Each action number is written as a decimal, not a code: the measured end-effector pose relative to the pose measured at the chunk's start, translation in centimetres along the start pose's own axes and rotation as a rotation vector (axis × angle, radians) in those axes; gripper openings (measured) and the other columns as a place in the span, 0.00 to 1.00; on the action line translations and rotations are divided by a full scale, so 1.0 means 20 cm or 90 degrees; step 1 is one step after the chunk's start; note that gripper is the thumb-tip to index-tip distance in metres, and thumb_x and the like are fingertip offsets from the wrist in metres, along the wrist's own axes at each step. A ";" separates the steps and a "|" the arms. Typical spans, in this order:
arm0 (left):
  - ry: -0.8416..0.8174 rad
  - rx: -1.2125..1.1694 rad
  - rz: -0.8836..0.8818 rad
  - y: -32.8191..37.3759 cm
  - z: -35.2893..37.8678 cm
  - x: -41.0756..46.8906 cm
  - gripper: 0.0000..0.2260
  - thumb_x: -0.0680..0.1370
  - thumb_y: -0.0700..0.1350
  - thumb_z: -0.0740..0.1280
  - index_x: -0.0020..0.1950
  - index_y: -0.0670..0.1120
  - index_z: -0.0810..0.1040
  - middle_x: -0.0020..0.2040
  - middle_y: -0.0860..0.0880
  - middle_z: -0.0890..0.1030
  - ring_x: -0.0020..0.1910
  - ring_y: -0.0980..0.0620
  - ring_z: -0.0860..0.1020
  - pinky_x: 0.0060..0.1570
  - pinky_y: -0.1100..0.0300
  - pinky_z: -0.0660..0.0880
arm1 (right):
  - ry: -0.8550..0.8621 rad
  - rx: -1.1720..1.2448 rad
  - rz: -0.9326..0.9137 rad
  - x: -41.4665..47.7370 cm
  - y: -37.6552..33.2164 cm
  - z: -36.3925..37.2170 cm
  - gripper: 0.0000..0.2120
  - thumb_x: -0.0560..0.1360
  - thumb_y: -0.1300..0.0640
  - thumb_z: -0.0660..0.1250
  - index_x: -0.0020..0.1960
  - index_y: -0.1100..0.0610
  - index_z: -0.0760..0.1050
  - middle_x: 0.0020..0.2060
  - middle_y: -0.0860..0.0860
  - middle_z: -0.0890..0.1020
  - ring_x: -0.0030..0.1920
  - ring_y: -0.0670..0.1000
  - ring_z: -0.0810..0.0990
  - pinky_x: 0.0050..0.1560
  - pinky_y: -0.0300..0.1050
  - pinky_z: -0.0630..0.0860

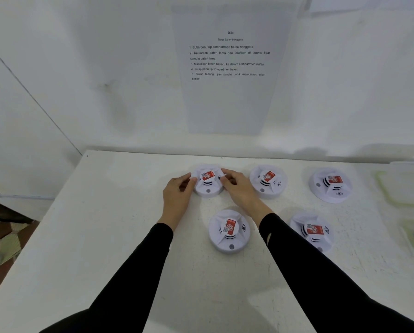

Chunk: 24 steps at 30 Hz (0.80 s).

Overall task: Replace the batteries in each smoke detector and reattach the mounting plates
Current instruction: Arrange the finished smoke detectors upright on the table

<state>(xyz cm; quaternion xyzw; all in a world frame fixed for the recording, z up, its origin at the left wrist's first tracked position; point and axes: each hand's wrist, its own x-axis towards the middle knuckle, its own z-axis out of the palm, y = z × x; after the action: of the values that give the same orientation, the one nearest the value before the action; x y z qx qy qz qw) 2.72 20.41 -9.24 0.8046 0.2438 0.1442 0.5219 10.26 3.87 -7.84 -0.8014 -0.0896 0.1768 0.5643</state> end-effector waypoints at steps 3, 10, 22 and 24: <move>0.000 -0.027 -0.020 0.01 -0.01 0.00 0.16 0.80 0.49 0.68 0.66 0.45 0.78 0.56 0.49 0.80 0.50 0.58 0.77 0.44 0.79 0.69 | -0.024 -0.003 0.048 -0.02 -0.04 -0.02 0.19 0.81 0.56 0.60 0.72 0.56 0.67 0.58 0.53 0.77 0.54 0.48 0.75 0.51 0.31 0.70; 0.119 -0.096 0.095 0.22 0.10 -0.08 0.06 0.81 0.44 0.66 0.57 0.50 0.77 0.54 0.49 0.77 0.45 0.59 0.75 0.44 0.68 0.73 | 0.130 0.027 0.018 -0.13 -0.10 -0.40 0.14 0.81 0.62 0.57 0.63 0.55 0.76 0.52 0.49 0.78 0.42 0.45 0.80 0.41 0.33 0.74; -0.328 0.166 -0.088 0.53 0.58 -0.02 0.22 0.85 0.44 0.53 0.79 0.43 0.60 0.78 0.45 0.63 0.72 0.43 0.69 0.66 0.58 0.69 | 0.032 0.002 0.294 -0.15 0.04 -0.76 0.08 0.77 0.65 0.59 0.39 0.61 0.70 0.36 0.55 0.71 0.35 0.52 0.75 0.48 0.45 0.79; -0.328 0.109 -0.153 0.52 0.62 -0.01 0.20 0.84 0.41 0.54 0.76 0.40 0.64 0.77 0.43 0.65 0.71 0.43 0.70 0.59 0.58 0.75 | -0.026 -0.033 0.253 -0.13 0.05 -0.75 0.06 0.76 0.64 0.59 0.41 0.60 0.71 0.39 0.54 0.72 0.39 0.52 0.74 0.41 0.39 0.78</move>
<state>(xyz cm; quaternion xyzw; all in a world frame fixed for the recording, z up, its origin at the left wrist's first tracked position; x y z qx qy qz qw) 11.18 7.19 -4.84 0.8212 0.2081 -0.1485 0.5101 13.46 -10.42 -3.77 -0.8139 0.0545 0.2987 0.4954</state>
